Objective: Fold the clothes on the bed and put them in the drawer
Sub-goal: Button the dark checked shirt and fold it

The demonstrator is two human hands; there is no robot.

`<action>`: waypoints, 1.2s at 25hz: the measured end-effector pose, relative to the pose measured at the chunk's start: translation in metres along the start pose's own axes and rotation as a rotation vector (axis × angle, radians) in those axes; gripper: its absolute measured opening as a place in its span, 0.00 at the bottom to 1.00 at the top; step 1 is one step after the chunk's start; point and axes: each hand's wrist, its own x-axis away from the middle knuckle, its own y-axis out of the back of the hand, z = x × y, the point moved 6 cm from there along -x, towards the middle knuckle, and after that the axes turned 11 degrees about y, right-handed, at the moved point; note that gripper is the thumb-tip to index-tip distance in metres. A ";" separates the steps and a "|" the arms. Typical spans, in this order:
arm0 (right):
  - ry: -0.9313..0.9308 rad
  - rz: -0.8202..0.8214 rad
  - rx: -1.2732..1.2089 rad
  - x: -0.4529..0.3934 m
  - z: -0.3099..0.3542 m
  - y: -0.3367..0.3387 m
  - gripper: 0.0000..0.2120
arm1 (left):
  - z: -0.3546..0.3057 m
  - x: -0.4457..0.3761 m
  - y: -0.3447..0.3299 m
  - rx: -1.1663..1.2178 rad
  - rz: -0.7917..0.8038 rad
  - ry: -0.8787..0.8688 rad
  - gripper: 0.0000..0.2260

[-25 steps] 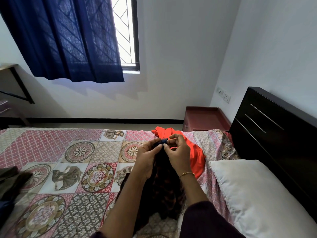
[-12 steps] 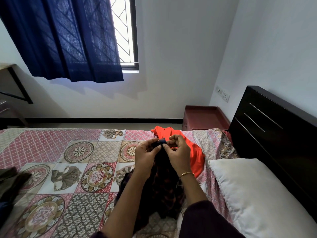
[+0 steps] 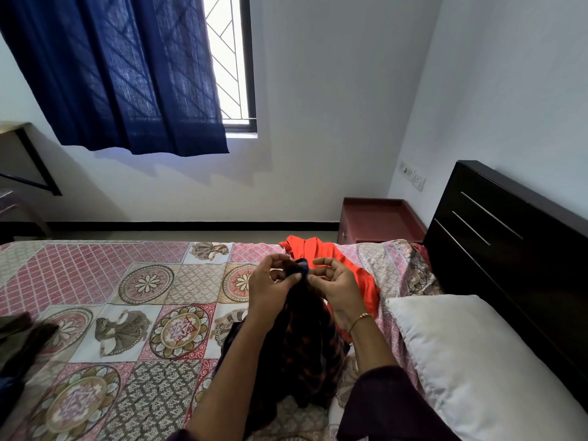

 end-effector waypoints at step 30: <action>0.087 -0.150 0.277 0.000 0.000 0.004 0.19 | -0.004 0.004 -0.019 -0.582 -0.044 -0.235 0.05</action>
